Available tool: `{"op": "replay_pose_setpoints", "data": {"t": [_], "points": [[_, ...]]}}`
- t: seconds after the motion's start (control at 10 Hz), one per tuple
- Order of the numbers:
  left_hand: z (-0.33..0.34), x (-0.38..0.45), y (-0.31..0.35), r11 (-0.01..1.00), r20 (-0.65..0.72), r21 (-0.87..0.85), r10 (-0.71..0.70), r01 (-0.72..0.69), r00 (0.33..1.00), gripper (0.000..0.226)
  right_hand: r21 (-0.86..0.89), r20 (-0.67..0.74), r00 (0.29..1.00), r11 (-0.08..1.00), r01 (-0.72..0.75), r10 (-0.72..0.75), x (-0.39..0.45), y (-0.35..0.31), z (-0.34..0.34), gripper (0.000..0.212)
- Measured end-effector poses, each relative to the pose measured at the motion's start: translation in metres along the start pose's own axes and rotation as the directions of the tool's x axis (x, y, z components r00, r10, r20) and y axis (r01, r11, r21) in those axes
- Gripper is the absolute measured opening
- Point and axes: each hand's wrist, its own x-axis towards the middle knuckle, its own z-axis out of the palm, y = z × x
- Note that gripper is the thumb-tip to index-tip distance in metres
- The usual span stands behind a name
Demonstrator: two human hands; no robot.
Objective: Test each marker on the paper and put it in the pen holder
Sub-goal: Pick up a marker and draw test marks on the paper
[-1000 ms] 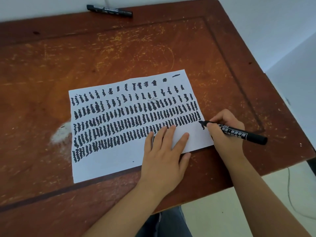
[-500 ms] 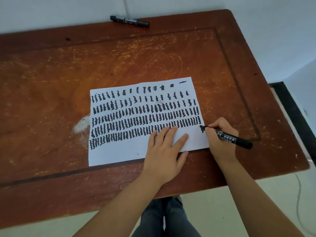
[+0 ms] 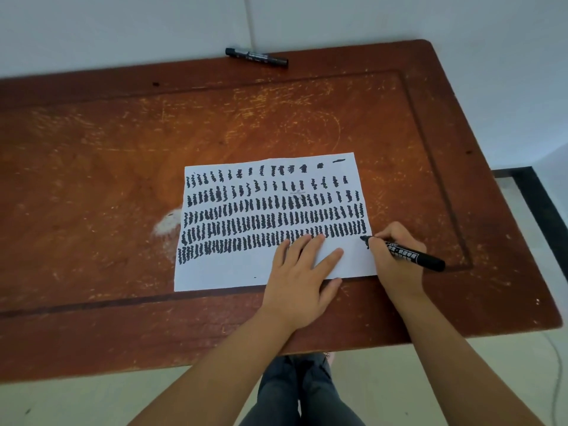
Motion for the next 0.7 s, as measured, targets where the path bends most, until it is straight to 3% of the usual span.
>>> {"op": "replay_pose_setpoints", "data": {"t": [0.7], "points": [[0.0003,-0.0001,-0.0005,1.0,-0.004,0.015,0.007,-0.007,1.0,0.044,-0.048,-0.013,1.0,0.999,0.025,-0.025,-0.0012,-0.0017,0.0016,0.016]]}}
